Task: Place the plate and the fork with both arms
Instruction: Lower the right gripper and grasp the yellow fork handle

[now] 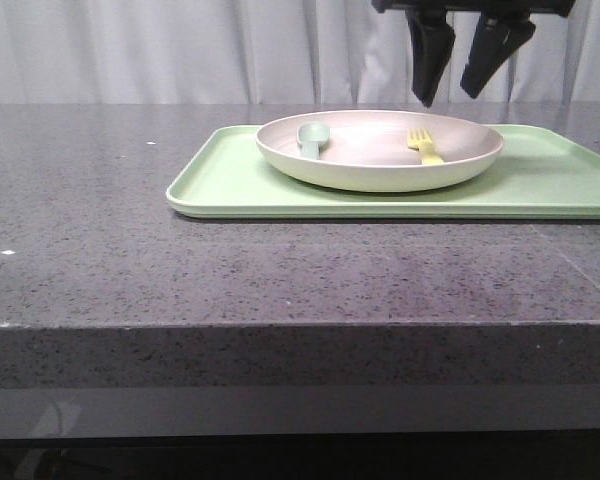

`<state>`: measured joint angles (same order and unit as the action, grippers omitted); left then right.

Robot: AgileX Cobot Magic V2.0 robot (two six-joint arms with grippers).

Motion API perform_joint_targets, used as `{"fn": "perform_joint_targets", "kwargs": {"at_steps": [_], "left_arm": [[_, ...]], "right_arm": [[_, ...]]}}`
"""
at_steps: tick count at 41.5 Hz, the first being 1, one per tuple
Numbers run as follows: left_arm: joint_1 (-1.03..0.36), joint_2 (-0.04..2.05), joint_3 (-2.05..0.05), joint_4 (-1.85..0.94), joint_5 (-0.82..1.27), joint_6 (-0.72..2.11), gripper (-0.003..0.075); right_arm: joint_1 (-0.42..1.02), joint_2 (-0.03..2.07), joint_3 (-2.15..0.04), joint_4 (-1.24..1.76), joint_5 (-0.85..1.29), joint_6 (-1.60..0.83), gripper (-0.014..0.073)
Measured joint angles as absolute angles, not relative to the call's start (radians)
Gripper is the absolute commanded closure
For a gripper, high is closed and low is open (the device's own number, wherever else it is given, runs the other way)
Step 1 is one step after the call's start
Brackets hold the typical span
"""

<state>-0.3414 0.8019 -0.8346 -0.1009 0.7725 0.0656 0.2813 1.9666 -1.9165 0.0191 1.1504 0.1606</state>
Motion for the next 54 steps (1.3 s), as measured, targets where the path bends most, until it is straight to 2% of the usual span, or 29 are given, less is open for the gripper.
{"fn": "perform_joint_targets", "kwargs": {"at_steps": [11, 21, 50, 54], "left_arm": [[-0.341, 0.802, -0.835, -0.101, 0.772, 0.066, 0.0491], [-0.341, 0.802, -0.835, -0.101, 0.772, 0.066, 0.0491], [-0.341, 0.802, -0.835, -0.101, 0.772, 0.066, 0.0491], [-0.341, 0.802, -0.835, -0.101, 0.772, 0.066, 0.0491]], "right_arm": [[0.262, 1.992, -1.919, 0.108, 1.135, 0.191, 0.0191], [0.262, 2.044, -1.919, 0.120, 1.129, 0.193, 0.0241], [0.262, 2.090, -1.921, 0.120, 1.079, 0.193, 0.0242], [0.262, 2.090, -1.921, 0.120, 1.079, 0.193, 0.0284]]}}
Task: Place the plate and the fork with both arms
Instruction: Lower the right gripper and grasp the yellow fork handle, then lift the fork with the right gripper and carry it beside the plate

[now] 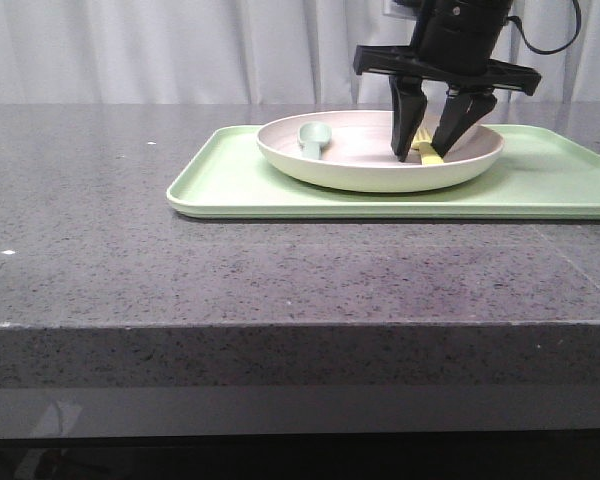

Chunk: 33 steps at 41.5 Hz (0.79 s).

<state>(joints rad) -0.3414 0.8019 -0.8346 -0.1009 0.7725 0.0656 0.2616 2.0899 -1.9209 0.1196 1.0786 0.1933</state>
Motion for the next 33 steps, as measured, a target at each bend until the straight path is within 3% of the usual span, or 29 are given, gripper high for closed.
{"fn": "perform_joint_targets", "kwargs": {"at_steps": [9, 33], "left_arm": [[-0.341, 0.802, -0.835, -0.101, 0.772, 0.066, 0.0491], [-0.341, 0.802, -0.835, -0.101, 0.772, 0.066, 0.0491]], "right_arm": [[0.262, 2.090, -1.921, 0.127, 1.080, 0.193, 0.0450], [0.260, 2.012, -1.923, 0.112, 1.089, 0.195, 0.0454]]}}
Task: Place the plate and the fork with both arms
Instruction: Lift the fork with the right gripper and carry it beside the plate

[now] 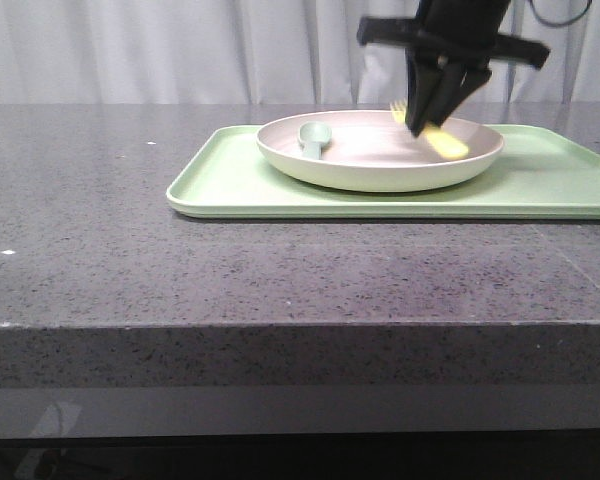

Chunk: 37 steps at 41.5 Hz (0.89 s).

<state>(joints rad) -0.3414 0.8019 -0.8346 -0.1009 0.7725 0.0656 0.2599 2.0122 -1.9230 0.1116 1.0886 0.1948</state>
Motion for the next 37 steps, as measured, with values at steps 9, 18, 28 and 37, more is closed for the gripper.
{"fn": "perform_joint_targets", "kwargs": {"at_steps": [9, 18, 28, 37], "left_arm": [[-0.341, 0.802, -0.835, -0.101, 0.772, 0.066, 0.0491], [-0.341, 0.802, -0.835, -0.101, 0.772, 0.066, 0.0491], [-0.341, 0.802, -0.835, -0.101, 0.772, 0.066, 0.0491], [-0.341, 0.802, -0.835, -0.101, 0.772, 0.066, 0.0491]], "right_arm": [[0.215, 1.930, -1.923, 0.110, 1.117, 0.193, 0.0454], [0.114, 1.914, -1.896, 0.103, 1.194, 0.191, 0.0454], [0.051, 1.914, -1.786, 0.101, 1.175, 0.169, 0.0454], [0.042, 1.957, -1.770, 0.101, 1.136, 0.149, 0.0454]]}}
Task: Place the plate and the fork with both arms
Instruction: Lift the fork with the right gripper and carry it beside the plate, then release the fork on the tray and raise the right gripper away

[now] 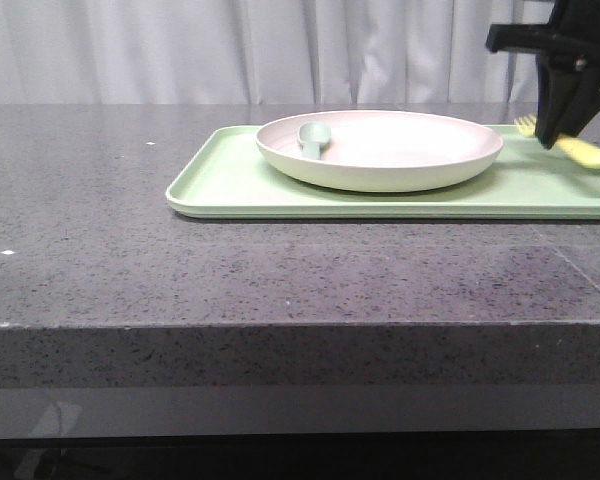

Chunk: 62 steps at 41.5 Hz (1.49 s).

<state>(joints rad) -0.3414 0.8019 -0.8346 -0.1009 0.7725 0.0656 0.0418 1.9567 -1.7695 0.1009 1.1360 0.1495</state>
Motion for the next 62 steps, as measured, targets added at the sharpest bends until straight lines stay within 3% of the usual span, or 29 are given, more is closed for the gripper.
{"fn": "perform_joint_targets", "kwargs": {"at_steps": [10, 21, 35, 45, 62], "left_arm": [[-0.341, 0.802, -0.835, -0.101, 0.772, 0.066, 0.0491], [-0.341, 0.802, -0.835, -0.101, 0.772, 0.066, 0.0491], [-0.341, 0.802, -0.835, -0.101, 0.772, 0.066, 0.0491], [-0.341, 0.802, -0.835, -0.101, 0.772, 0.066, 0.0491], [-0.341, 0.802, -0.835, -0.101, 0.772, 0.065, 0.0491]], "right_arm": [[0.042, 1.990, -1.767, 0.101, 1.117, 0.141, 0.0435], [0.042, 1.990, -1.767, 0.101, 1.115, 0.141, 0.0262], [0.046, 1.960, -1.767, 0.101, 1.125, 0.130, 0.0256], [0.118, 1.772, -1.694, 0.065, 1.109, 0.098, 0.0265], [0.230, 1.268, -1.231, 0.058, 0.951, 0.053, 0.0273]]}}
